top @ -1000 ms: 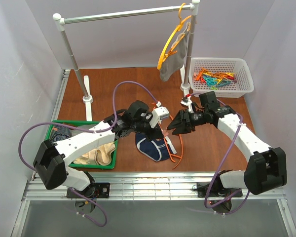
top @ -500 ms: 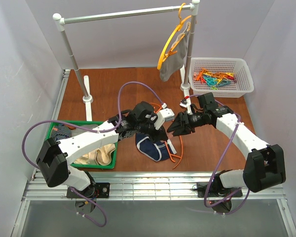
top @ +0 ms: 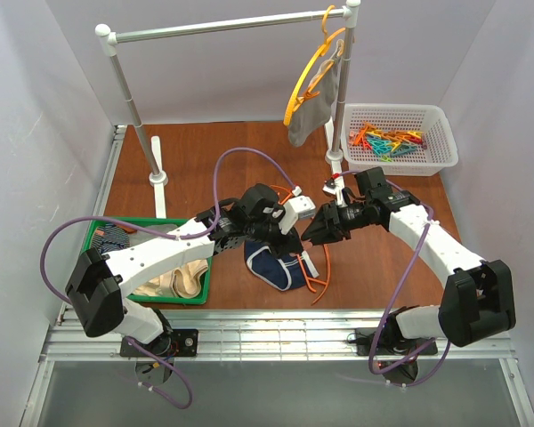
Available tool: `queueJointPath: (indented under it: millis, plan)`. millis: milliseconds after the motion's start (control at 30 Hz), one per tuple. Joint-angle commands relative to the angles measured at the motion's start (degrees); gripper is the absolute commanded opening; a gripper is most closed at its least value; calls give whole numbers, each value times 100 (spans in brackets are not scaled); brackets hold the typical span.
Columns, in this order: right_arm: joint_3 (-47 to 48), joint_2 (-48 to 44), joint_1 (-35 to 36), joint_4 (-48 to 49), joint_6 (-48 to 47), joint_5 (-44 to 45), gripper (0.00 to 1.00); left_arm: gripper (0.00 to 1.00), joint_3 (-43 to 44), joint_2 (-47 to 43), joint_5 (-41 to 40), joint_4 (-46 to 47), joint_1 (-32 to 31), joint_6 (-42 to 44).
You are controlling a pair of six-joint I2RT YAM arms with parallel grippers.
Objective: Clip the underwear to the hanger
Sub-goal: Open the clamp.
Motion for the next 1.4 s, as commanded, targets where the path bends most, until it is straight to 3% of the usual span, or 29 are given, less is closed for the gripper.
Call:
queueJointPath:
  millis: [0,367,567,833,1067,1367]
  plan:
    - [2,-38,102,66,-68,-110,43,2,181,-12,-156,95,-23,13]
    - [81,6,242,57,-15,-31,38,1,216,-65,-200,218,-31,30]
    - [98,24,234,57,-24,65,20,2,155,-179,-252,236,-67,21]
    - [81,6,243,48,-15,171,5,24,137,-302,-481,306,-84,-58]
    - [133,103,208,39,-138,302,1,44,137,-417,-744,280,-84,-251]
    - [64,305,-285,118,-1332,698,1,48,-329,-830,-1667,-37,126,-891]
